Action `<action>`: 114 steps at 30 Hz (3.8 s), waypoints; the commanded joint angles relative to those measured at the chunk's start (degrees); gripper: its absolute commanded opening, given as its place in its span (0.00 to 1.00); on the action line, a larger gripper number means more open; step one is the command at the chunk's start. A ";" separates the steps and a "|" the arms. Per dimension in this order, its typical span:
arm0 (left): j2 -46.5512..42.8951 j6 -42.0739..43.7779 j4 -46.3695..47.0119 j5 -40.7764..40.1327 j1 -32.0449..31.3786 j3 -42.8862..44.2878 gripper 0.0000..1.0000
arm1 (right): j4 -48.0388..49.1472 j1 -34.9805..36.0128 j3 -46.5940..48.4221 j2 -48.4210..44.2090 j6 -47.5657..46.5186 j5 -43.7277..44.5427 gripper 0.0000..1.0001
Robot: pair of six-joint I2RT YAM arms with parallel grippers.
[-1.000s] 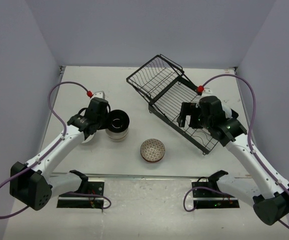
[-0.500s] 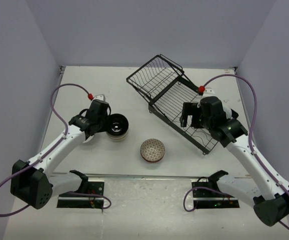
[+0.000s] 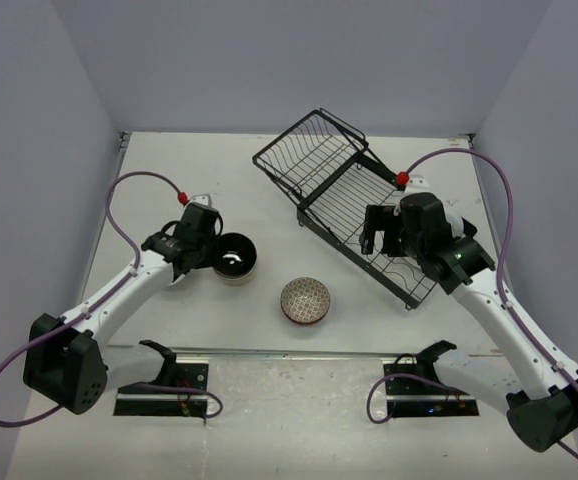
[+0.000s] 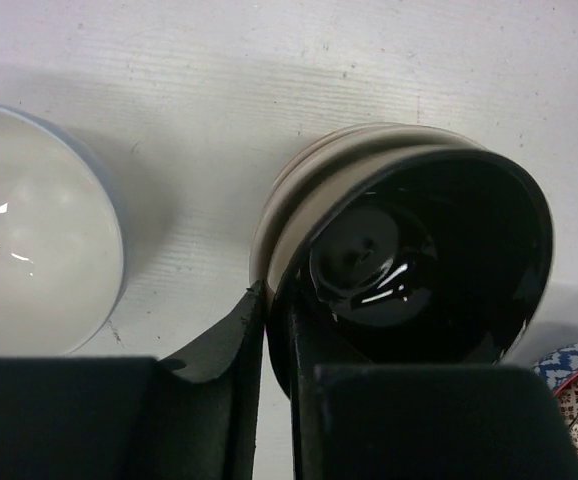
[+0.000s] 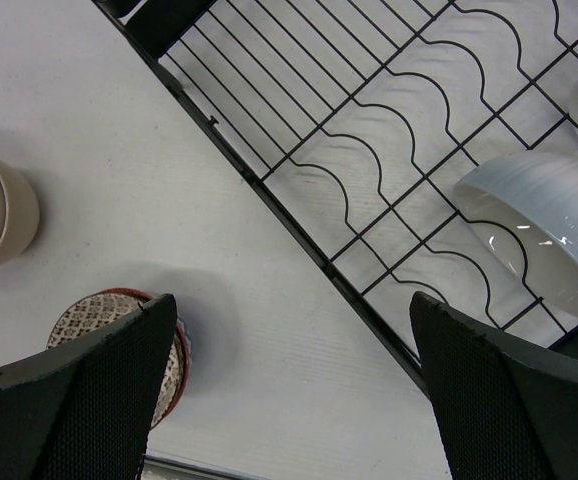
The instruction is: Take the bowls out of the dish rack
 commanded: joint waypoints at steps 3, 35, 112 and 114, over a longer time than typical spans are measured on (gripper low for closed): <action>-0.24 1.15 2.81 2.31 0.49 0.00 0.28 | -0.38 0.22 0.26 0.42 -1.04 0.74 0.99; -29.50 10.20 -4.77 -7.31 0.41 5.73 1.00 | 17.42 0.22 -13.18 -1.59 -23.95 28.34 0.99; -35.40 9.68 2.11 -8.15 -4.96 -3.07 1.00 | 55.77 -3.03 -28.30 4.12 -44.80 46.97 0.00; -35.48 9.68 2.11 -8.32 -4.96 -3.07 1.00 | 58.41 -3.03 -28.48 3.85 -46.12 47.67 0.00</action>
